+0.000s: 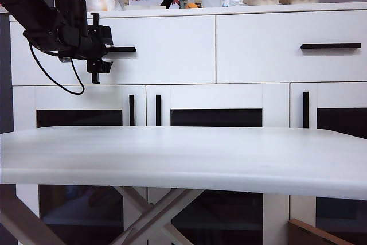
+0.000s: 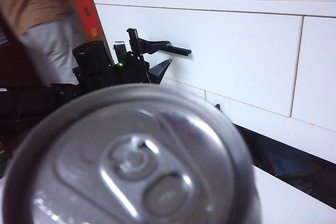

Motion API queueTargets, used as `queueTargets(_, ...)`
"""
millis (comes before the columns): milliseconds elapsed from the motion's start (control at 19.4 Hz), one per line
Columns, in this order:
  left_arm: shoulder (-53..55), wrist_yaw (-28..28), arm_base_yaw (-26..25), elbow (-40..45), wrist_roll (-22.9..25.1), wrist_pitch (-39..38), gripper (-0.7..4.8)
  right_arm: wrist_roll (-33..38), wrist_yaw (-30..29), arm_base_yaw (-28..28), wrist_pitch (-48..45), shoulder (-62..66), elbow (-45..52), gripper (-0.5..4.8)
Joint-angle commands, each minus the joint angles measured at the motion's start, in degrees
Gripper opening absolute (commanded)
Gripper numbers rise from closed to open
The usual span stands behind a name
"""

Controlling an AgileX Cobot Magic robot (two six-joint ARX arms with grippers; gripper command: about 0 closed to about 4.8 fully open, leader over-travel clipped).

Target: Pick up a can of beer from the white table, open the left drawer, place the beer inside the drawer, and finally close the drawer.

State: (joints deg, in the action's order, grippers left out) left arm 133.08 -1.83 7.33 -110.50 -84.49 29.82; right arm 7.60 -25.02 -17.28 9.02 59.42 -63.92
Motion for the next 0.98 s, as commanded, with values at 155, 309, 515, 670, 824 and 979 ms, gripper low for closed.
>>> queueTargets(155,5.6,-2.1,0.0,-11.6,0.2,-1.8,2.68,-0.1,0.1,-0.1,-3.2,-0.5,-0.7,1.44)
queueTargets(309,7.2,-2.4,0.1,-15.1,1.2,-8.3,0.71,0.1,1.2,-0.1,-2.5,-0.6,-0.7,1.44)
queueTargets(515,7.2,-7.6,0.1,-15.1,4.2,-6.3,-0.09,1.2,4.1,-0.1,-1.9,-0.7,-0.7,1.44)
queueTargets(670,7.2,-10.5,0.1,-14.7,7.1,-3.5,-0.09,1.2,4.1,-0.1,-1.9,-0.9,-0.7,1.44)
queueTargets(824,7.2,-10.8,0.1,-14.6,12.1,4.2,-0.09,1.2,4.1,-0.1,-1.9,-0.9,-0.7,1.44)
queueTargets(979,7.2,-9.6,0.1,-11.5,11.2,12.4,-0.09,1.2,4.1,-0.1,-1.9,-0.9,-0.7,1.44)
